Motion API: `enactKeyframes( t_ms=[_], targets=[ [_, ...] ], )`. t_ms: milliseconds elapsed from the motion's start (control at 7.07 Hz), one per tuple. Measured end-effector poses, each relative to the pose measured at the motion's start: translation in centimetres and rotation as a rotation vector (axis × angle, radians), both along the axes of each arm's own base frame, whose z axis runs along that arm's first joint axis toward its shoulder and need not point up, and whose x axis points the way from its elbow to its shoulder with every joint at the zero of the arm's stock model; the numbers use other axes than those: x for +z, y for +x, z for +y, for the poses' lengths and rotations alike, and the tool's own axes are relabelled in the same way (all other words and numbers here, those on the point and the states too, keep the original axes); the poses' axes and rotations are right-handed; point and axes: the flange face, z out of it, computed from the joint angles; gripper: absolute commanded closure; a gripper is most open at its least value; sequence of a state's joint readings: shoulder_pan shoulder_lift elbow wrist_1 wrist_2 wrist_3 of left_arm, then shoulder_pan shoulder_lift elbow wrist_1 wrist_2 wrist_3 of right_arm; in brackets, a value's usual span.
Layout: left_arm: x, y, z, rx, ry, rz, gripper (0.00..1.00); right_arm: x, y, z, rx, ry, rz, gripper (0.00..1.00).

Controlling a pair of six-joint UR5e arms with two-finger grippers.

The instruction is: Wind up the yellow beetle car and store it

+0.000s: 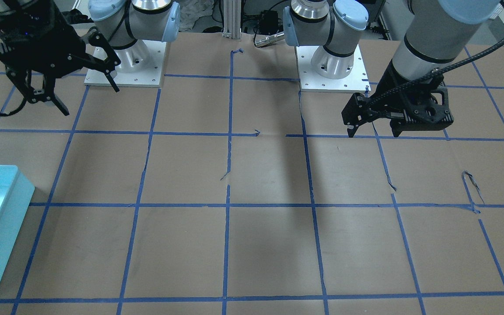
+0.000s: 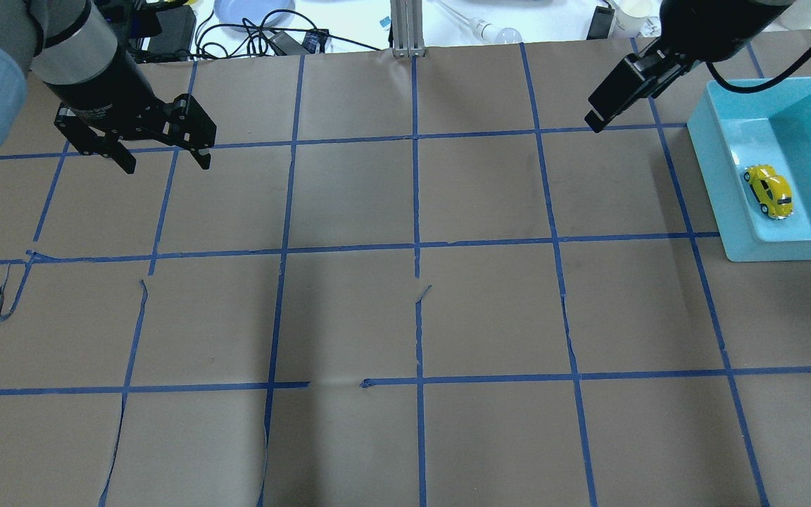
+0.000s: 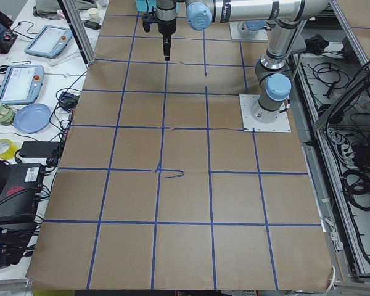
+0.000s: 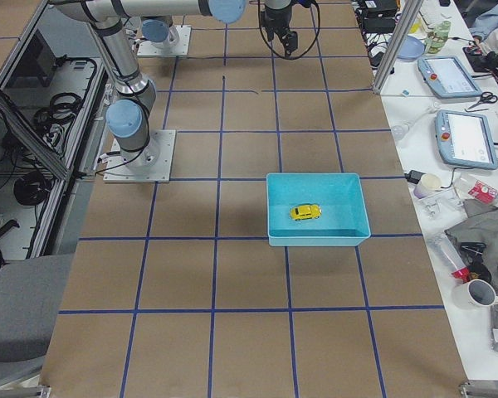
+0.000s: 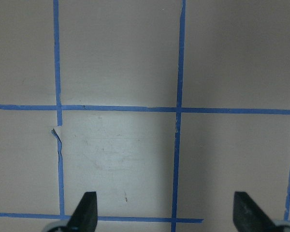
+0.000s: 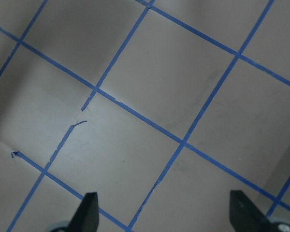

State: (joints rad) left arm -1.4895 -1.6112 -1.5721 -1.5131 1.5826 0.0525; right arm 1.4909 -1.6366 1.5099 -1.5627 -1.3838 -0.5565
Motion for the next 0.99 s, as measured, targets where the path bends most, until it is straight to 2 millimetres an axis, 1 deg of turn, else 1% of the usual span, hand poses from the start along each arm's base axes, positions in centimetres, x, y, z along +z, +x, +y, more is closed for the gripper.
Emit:
enactKeyframes(
  t_ms=[141, 283, 424, 565, 848, 990],
  targets=[
    [0.0, 0.0, 0.0, 0.0, -0.001, 0.0, 0.0, 0.8, 0.6, 1.3, -0.09, 0.02, 0.027, 0.07],
    [0.1, 0.0, 0.0, 0.0, -0.001, -0.001, 0.0, 1.0, 1.5, 2.0, -0.177, 0.033, 0.037, 0.09],
    [0.0, 0.0, 0.0, 0.0, -0.001, 0.0, 0.0, 0.8, 2.3, 2.0, -0.23, 0.032, 0.04, 0.09],
    [0.0, 0.0, 0.0, 0.0, -0.002, 0.0, 0.0, 0.5, 2.5, 1.5, -0.258, 0.012, 0.049, 0.08],
    [0.2, 0.0, -0.1, 0.0, -0.01, 0.0, 0.0, 0.2, 2.3, 1.0, -0.327, -0.019, 0.071, 0.05],
    [0.4, -0.1, -0.2, -0.002, -0.025, 0.0, 0.0, -0.1, 2.3, 1.0, -0.38, -0.01, 0.069, 0.01]
  ],
)
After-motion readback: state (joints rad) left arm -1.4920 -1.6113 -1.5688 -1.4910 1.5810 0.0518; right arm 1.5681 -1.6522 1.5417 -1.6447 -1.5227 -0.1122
